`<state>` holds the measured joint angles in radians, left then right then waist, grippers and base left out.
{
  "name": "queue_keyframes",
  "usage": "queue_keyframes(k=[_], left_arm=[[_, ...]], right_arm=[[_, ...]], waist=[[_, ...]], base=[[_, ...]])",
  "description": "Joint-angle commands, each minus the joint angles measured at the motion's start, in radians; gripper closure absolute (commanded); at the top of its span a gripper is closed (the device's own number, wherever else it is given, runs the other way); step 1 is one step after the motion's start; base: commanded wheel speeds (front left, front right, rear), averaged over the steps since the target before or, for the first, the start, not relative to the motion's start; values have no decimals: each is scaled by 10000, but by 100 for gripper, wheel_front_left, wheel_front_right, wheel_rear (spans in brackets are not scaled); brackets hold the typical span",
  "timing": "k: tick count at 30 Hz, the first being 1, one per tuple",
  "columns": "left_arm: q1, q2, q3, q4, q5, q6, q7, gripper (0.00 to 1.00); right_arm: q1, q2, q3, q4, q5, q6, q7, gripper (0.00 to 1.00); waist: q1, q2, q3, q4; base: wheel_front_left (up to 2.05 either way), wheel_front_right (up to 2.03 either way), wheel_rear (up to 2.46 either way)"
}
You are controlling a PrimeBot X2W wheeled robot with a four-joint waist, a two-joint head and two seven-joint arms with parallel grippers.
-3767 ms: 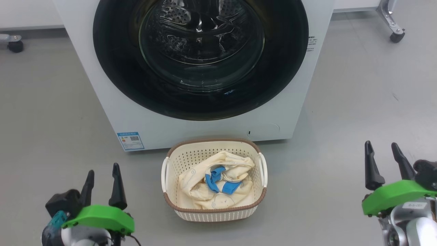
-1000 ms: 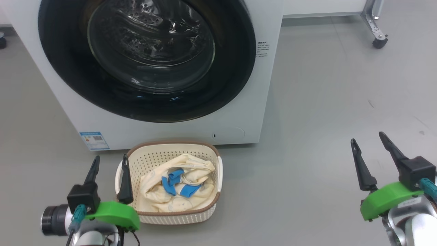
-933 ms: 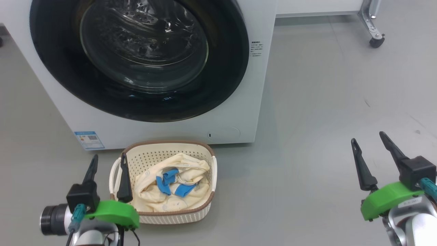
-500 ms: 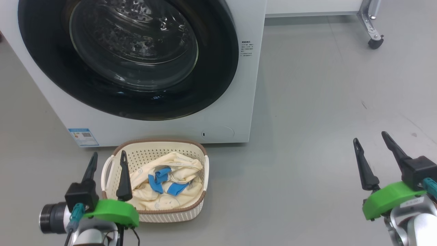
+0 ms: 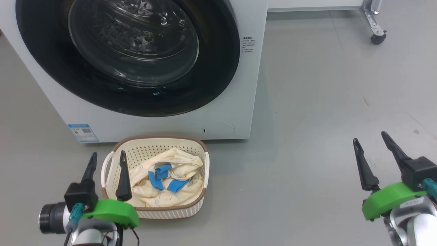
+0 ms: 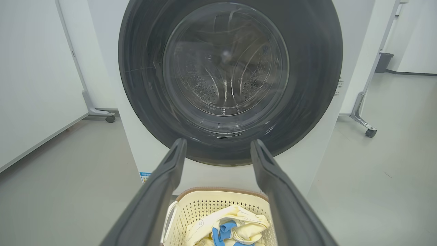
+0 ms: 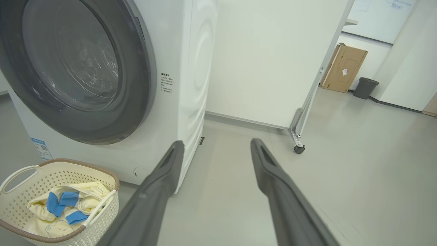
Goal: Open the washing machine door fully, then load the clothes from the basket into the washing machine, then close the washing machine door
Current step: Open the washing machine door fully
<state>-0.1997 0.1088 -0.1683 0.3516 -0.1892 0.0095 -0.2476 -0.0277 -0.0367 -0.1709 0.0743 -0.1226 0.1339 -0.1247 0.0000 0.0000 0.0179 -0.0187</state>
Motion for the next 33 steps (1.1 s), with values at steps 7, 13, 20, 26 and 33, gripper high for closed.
queue_keyframes(k=[7,13,20,26,33], left_arm=[[-528,219,388,-385,-49,4,-141,0],[-597,223,392,-469,-25,-2,-141,0],[-690,209,377,-606,19,-7,-141,0],[-821,164,374,-729,24,-53,-141,0],[-1027,146,358,-854,103,-105,-141,0]], right_arm=[[-615,-135,170,-333,106,-32,-101,0],[-705,-135,117,-357,133,-32,-109,0],[-978,-135,-156,-218,466,-32,-120,0],[-1532,-135,-512,212,924,-32,-209,71],[-2561,-135,-795,1154,1743,-32,-378,100]], waist=[[0,0,95,7],[0,0,269,18],[0,0,520,66],[0,0,832,167],[0,0,1219,277]], base=[[0,0,0],[0,0,0],[0,0,0],[0,0,0],[0,0,0]])
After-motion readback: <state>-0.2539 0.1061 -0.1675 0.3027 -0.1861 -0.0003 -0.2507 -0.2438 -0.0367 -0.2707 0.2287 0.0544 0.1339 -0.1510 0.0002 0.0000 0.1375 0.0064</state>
